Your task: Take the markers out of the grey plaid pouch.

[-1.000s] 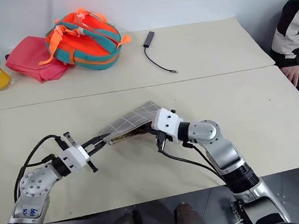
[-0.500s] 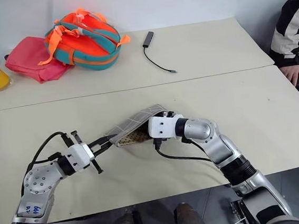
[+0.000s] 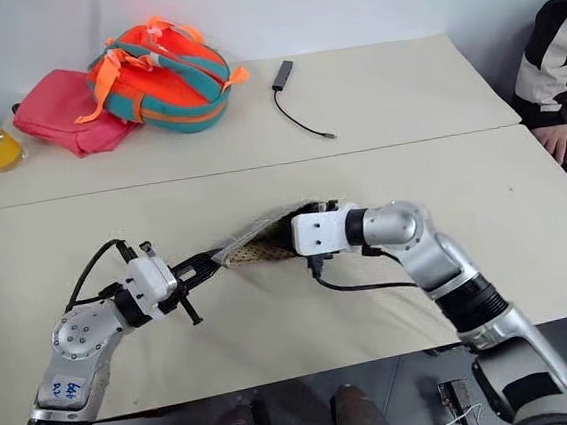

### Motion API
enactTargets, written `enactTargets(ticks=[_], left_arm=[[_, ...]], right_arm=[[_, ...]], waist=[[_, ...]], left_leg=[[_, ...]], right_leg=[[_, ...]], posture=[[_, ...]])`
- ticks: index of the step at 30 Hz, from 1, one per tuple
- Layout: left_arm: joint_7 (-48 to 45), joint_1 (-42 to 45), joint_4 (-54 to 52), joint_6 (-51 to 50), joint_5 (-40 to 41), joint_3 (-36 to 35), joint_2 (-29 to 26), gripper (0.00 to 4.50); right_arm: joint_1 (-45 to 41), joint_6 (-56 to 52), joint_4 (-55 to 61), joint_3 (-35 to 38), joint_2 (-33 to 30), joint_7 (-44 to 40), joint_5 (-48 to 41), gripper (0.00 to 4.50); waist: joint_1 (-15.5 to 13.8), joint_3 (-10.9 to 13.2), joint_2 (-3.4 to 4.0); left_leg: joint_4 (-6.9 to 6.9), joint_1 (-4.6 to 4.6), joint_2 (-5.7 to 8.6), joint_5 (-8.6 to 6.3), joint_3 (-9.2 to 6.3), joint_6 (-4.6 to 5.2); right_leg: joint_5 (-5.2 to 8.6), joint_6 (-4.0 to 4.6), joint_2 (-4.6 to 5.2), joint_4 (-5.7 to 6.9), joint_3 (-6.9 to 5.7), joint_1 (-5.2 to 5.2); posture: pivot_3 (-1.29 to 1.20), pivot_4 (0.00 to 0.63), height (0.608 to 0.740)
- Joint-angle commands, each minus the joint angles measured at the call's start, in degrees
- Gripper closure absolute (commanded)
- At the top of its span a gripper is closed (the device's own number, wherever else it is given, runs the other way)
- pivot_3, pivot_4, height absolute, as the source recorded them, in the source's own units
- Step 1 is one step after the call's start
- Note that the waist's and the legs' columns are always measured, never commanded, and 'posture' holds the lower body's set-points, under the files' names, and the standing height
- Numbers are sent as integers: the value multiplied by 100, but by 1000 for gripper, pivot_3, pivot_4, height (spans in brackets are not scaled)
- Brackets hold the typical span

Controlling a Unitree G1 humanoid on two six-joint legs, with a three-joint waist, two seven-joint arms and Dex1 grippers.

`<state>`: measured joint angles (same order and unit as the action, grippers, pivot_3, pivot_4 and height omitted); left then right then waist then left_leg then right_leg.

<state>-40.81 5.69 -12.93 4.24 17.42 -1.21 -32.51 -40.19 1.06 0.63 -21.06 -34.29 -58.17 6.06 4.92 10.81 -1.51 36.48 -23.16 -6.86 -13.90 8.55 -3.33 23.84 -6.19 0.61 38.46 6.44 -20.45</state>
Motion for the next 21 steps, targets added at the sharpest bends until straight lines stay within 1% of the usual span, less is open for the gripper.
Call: enactTargets(ticks=[1,3,4,7,8,10,12,13,14,17,19,21], left_arm=[[-23,177,-708,-1474,1379,-120,13,4500],[-38,237,-875,-2102,1863,-175,-20,4500],[19,282,-932,-2470,2121,-217,-43,4500],[157,411,-1057,-3435,3115,-427,-11,4500],[181,435,-1061,-3723,3379,-452,-7,4500],[294,443,-1049,-4296,3750,-422,-33,4500],[374,462,-1065,-4542,3995,-427,81,4500],[406,463,-1098,-4642,4040,-394,117,4500],[415,444,-1146,-4612,3899,-311,148,4500],[562,345,-1185,-4577,3660,-210,314,4500],[567,211,-1200,-4449,3430,-172,361,4500],[578,48,-1264,-4388,3294,-168,392,4500]], right_arm=[[-517,-235,392,281,-405,-875,-539,3047],[-750,-378,428,340,-504,-1127,-728,3786],[-893,-395,426,313,-577,-1317,-761,4010],[-1235,-551,336,188,-729,-1762,-734,4010],[-1318,-1182,412,124,-782,-1993,-864,4010],[-1392,-1617,511,-112,-924,-2458,-860,4010],[-1464,-1898,500,-253,-907,-2586,-800,4010],[-1478,-1922,500,-359,-902,-2687,-753,4010],[-1471,-1881,458,-463,-831,-2677,-671,4010],[-1298,-1695,235,-680,-544,-2517,-544,4010],[-1141,-1669,170,-852,-576,-2547,-357,4010],[-1121,-1622,117,-921,-575,-2438,-145,3637]], waist=[[0,1,1],[5,1,1],[8,1,1],[10,1,1],[9,1,1],[2,1,1],[1,1,1],[1,1,1],[2,1,1],[5,1,1],[8,1,1],[6,1,1]], left_leg=[[5,0,0,0,-5,0],[7,3,-1,0,-17,0],[10,4,-3,0,-18,1],[15,6,-3,0,-25,1],[23,7,-3,0,-30,1],[33,7,-4,-2,-45,2],[38,6,-4,-4,-49,7],[42,5,-3,-5,-50,8],[45,4,-3,-5,-50,8],[51,4,-3,-5,-48,8],[54,5,-4,-5,-46,8],[54,5,-3,-6,-47,8]], right_leg=[[0,0,-1,6,-2,1],[0,0,0,10,0,3],[0,0,-2,10,0,3],[0,0,-3,11,1,4],[0,0,-3,10,4,3],[0,0,-2,12,4,4],[0,0,0,11,3,6],[0,0,0,10,4,7],[0,0,0,10,5,7],[0,0,-2,9,7,9],[0,0,-4,8,10,11],[0,0,-4,7,11,12]], posture=[[0,150,740],[0,150,740],[0,150,740],[0,150,740],[0,150,740],[0,150,740],[0,150,740],[0,150,740],[0,150,740],[0,150,740],[0,150,740],[0,150,740]])
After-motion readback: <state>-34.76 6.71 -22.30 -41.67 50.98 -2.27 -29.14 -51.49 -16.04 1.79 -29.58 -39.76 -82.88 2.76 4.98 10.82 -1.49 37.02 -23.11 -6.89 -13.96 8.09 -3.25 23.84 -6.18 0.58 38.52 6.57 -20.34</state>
